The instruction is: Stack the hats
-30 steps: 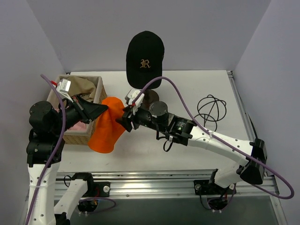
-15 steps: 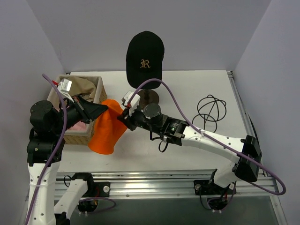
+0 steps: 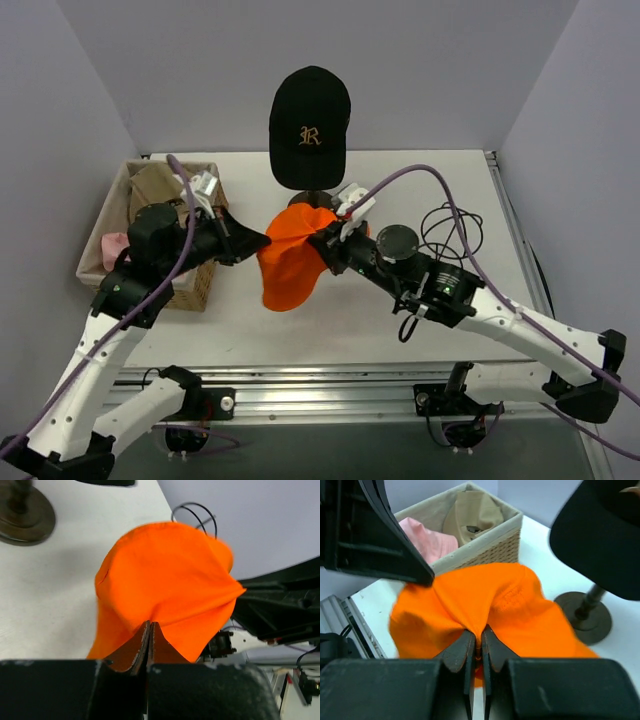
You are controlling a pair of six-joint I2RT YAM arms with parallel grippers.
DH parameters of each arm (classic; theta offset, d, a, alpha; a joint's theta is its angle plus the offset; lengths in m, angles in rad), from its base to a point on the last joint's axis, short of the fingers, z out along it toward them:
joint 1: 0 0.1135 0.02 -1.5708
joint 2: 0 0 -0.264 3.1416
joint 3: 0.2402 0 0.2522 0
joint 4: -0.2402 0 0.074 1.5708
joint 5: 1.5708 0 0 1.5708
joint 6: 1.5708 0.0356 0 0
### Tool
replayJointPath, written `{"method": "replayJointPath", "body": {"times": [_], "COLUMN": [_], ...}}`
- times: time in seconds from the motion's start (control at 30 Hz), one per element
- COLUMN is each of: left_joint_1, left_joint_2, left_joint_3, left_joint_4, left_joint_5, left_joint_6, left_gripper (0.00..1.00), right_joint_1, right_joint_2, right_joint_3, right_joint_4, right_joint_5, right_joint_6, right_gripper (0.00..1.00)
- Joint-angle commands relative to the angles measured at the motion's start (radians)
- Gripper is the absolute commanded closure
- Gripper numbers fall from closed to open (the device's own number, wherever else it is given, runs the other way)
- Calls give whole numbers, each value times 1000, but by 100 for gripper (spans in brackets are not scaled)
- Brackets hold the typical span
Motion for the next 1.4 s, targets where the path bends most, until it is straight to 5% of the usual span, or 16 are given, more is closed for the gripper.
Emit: {"method": "replayJointPath", "body": {"times": [0.0,0.27,0.5,0.7,1.1,1.37], "left_joint_1": [-160,-473,-523,-530,-534,-535], "left_joint_2": [34,247,523,736,1055,1145], "left_joint_3": [21,127,332,592,993,1008], "left_joint_4": [93,185,313,299,308,343], "left_joint_5": [-282,-504,-556,-576,-470,-406], "left_joint_6": [17,22,83,157,208,208], "left_gripper": [98,98,98,98,98,98], "right_joint_1": [-8,-16,-106,-284,-789,-911], "right_joint_2": [-101,-296,-334,-258,-147,-198], "right_joint_3": [20,12,-44,17,92,48], "right_joint_4": [-116,-300,-211,-205,-253,-355], "right_joint_5": [164,413,648,605,248,203], "right_joint_6": [3,8,-121,-155,-74,17], "right_gripper": [100,100,100,100,100,100]}}
